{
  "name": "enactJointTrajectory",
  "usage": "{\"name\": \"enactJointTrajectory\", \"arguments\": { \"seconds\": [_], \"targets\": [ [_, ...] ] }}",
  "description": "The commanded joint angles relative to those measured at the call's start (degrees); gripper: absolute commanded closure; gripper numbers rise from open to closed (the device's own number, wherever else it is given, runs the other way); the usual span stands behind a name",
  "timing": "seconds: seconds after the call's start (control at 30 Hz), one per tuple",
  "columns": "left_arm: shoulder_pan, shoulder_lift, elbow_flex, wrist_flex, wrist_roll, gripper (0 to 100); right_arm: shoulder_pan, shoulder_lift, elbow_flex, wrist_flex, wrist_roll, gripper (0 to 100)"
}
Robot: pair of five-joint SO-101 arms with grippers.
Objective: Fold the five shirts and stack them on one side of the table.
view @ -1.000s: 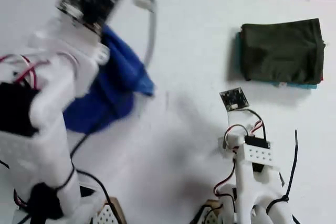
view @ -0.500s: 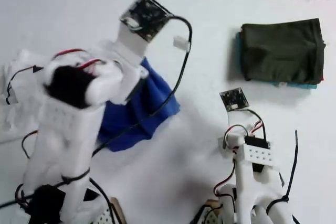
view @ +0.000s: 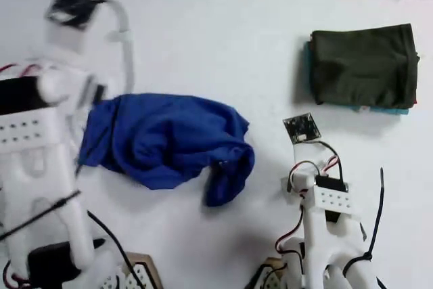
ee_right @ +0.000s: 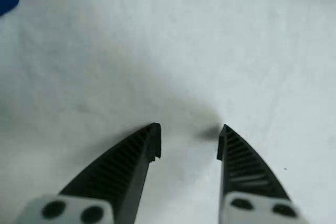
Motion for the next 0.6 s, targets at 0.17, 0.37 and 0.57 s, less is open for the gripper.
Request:
{"name": "enactJointTrajectory", "arguments": {
  "seconds": [0.17, 0.37, 0.57],
  "targets": [
    [-12.40, -1.32, 30.46, -30.24, -8.44, 76, -0.31, -1.54, -0.18, -0.75, -0.35, 82.2],
    [-13.01, 0.88, 34.24, -34.20, -8.00, 76, -0.31, -1.54, -0.18, -0.66, -0.35, 82.2],
    [-16.18, 17.41, 22.99, -30.51, -4.04, 76, -0.31, -2.07, 0.44, -0.66, -0.35, 82.2]
  ]
}}
